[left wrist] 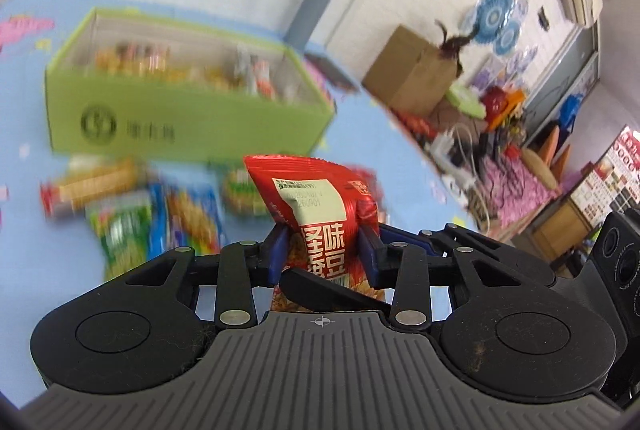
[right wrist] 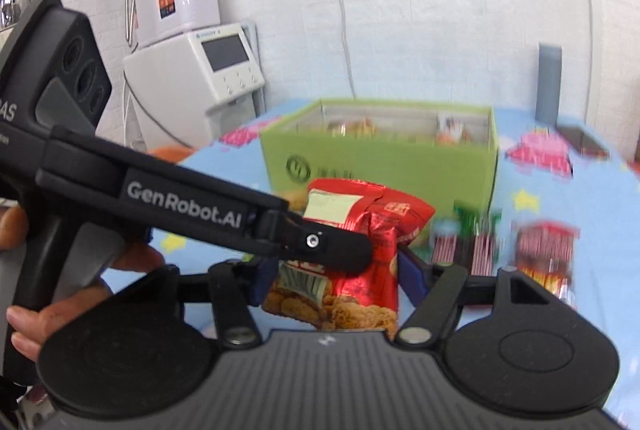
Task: Organize snacks
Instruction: 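Carry the red bag over the green box and open the left gripper, then move the left gripper to the brown chocolate bar bag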
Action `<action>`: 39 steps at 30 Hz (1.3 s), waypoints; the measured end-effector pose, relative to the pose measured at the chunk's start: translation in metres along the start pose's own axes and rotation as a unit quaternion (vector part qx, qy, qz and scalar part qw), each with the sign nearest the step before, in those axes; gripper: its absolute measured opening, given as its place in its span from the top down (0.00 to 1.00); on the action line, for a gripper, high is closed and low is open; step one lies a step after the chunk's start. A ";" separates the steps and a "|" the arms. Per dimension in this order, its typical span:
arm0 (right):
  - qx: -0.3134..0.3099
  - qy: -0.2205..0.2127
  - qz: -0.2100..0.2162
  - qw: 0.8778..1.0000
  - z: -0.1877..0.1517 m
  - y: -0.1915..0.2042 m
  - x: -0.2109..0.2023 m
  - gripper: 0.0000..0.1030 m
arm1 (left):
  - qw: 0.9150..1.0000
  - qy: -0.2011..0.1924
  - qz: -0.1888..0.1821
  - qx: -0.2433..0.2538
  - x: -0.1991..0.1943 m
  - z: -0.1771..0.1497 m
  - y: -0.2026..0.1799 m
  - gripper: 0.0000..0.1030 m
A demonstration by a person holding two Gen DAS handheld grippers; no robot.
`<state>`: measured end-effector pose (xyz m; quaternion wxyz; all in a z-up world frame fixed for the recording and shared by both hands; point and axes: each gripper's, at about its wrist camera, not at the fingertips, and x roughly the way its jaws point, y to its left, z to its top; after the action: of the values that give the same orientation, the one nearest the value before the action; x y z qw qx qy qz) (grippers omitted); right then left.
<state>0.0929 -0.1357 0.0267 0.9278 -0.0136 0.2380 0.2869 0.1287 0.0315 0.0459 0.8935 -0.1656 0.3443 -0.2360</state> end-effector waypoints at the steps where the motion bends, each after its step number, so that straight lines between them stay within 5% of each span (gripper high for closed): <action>1: -0.006 -0.009 -0.001 1.000 0.014 -0.003 0.006 0.29 | 1.000 -0.009 0.002 0.003 0.000 0.016 0.002 0.80; 9: -0.042 -0.019 0.006 0.999 0.110 -0.041 0.093 0.29 | 0.997 -0.035 0.052 0.033 0.045 0.123 0.032 0.80; 16: 0.002 0.040 0.036 0.999 0.112 -0.080 0.173 0.29 | 0.997 0.014 0.075 0.008 0.110 0.142 0.079 0.85; 19: 0.017 0.040 0.036 0.998 0.103 -0.089 0.184 0.18 | 0.998 0.007 0.066 0.004 0.116 0.141 0.087 0.70; 21: 0.025 0.031 0.033 0.999 0.102 -0.094 0.179 0.15 | 0.998 -0.011 0.055 -0.004 0.105 0.140 0.086 0.56; 23: 0.027 0.013 0.031 0.999 0.103 -0.097 0.160 0.09 | 0.999 -0.027 0.047 0.003 0.091 0.138 0.080 0.55; 29: 0.001 -0.035 -0.020 0.999 0.082 -0.106 0.070 0.09 | 0.998 -0.055 0.027 0.030 0.049 0.110 0.044 0.39; 35: 0.061 -0.002 -0.052 0.997 0.012 -0.118 0.009 0.09 | 0.999 -0.002 0.006 0.038 0.052 0.047 0.014 0.36; 39: 0.101 0.024 -0.030 0.994 -0.024 -0.110 0.005 0.09 | 0.998 0.053 0.004 0.039 0.074 0.009 0.001 0.38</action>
<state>0.1457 -0.2288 -0.0089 0.9268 0.0662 0.2870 0.2331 0.1836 -0.0058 0.0120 0.8805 -0.1163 0.3826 -0.2545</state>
